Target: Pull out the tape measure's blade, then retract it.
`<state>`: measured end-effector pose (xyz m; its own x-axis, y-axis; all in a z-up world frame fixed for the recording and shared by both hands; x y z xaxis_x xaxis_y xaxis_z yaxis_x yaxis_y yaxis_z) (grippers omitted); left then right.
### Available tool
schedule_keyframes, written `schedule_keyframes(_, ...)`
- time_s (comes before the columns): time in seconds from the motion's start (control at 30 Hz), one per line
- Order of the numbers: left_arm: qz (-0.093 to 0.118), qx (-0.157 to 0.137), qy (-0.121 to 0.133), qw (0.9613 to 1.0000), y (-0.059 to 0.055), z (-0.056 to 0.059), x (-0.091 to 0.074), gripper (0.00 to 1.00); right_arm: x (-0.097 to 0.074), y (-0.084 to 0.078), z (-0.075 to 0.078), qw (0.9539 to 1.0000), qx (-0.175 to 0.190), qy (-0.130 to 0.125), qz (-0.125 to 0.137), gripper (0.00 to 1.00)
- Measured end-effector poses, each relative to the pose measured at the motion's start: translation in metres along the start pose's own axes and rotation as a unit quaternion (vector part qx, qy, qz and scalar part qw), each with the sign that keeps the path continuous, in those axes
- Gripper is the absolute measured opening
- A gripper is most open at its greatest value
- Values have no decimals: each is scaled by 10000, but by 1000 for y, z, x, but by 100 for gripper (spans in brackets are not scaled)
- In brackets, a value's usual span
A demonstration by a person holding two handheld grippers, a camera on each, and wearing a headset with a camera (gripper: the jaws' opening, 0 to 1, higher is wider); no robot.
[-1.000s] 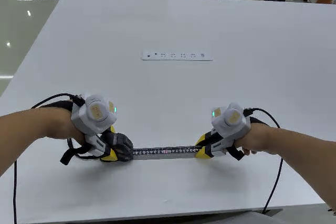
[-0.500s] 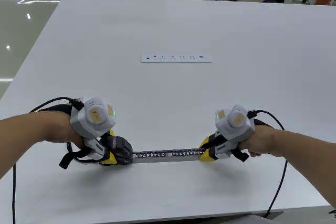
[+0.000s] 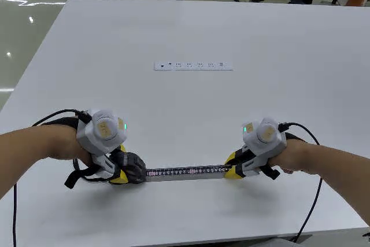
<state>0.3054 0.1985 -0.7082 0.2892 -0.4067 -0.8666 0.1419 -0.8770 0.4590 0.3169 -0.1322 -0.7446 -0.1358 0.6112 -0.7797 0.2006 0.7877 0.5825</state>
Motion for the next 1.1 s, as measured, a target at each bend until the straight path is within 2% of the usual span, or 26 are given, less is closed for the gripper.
schedule_keyframes(1.1,-23,-6,1,10000,2,3,-2,34,-11,-14,-1,9999,107,-85,-31,13)
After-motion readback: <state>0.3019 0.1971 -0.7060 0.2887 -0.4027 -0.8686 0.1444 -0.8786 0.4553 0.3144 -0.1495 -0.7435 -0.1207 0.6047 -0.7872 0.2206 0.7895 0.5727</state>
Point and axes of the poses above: the centre of the closed fingertips' face, and the gripper's own axes: x roughly forward along the fingers, z roughly to its right, y roughly out of its top, the point moved 10 cm from there along -x, roughly backward along the fingers, and after that the axes turned 12 degrees about y, right-handed, at the moved point
